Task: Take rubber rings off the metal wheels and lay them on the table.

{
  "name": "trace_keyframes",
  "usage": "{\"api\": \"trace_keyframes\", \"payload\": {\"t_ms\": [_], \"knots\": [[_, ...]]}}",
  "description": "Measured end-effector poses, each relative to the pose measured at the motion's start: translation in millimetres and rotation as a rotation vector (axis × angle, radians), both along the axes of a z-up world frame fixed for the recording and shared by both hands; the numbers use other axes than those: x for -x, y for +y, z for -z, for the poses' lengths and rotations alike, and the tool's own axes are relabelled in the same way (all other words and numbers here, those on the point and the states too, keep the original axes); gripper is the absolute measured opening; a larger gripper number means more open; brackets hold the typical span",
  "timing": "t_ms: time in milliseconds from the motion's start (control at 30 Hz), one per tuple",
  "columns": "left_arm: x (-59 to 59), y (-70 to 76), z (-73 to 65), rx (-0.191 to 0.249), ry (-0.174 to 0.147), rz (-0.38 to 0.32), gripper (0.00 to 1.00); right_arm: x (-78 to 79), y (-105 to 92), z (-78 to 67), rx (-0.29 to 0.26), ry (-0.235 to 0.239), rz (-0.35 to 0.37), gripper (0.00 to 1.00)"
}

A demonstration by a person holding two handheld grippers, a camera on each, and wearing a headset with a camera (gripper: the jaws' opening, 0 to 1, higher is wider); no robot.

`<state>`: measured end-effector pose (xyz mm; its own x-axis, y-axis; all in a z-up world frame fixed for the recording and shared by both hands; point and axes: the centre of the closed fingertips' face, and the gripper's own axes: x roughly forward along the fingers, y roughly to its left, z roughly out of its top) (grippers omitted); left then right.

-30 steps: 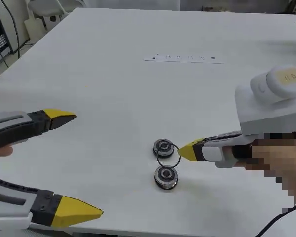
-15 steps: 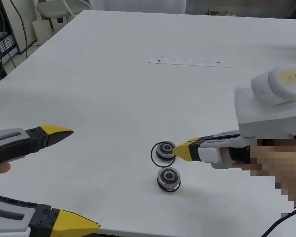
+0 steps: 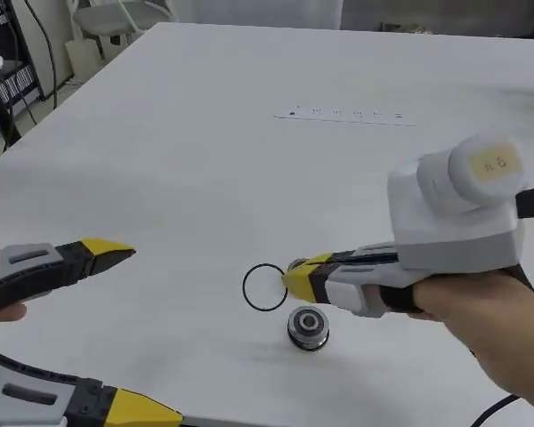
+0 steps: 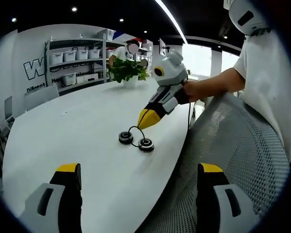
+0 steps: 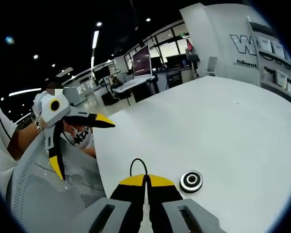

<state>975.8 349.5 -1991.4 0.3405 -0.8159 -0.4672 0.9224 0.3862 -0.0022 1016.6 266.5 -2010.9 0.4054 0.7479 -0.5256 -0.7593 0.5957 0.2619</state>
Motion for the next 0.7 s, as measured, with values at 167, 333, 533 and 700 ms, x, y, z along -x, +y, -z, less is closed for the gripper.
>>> {"api": "trace_keyframes", "payload": {"t_ms": [167, 333, 533, 700], "knots": [[-1.6, 0.7, -1.5, 0.009, -0.004, -0.010, 0.98, 1.5, 7.7, 6.3, 0.006, -0.015, -0.028, 0.00], [-2.6, 1.1, -2.4, 0.019, -0.003, -0.018, 0.98, 4.3, 11.9, 16.5, 0.016, -0.003, -0.040, 0.00], [-2.1, 0.4, -3.7, 0.031, -0.001, -0.016, 0.97, 7.0, 12.9, 32.6, 0.048, 0.014, -0.032, 0.00], [-2.5, 0.7, -3.8, 0.034, 0.002, -0.019, 0.97, 10.0, 13.9, 41.0, 0.056, 0.032, -0.040, 0.00]]}}
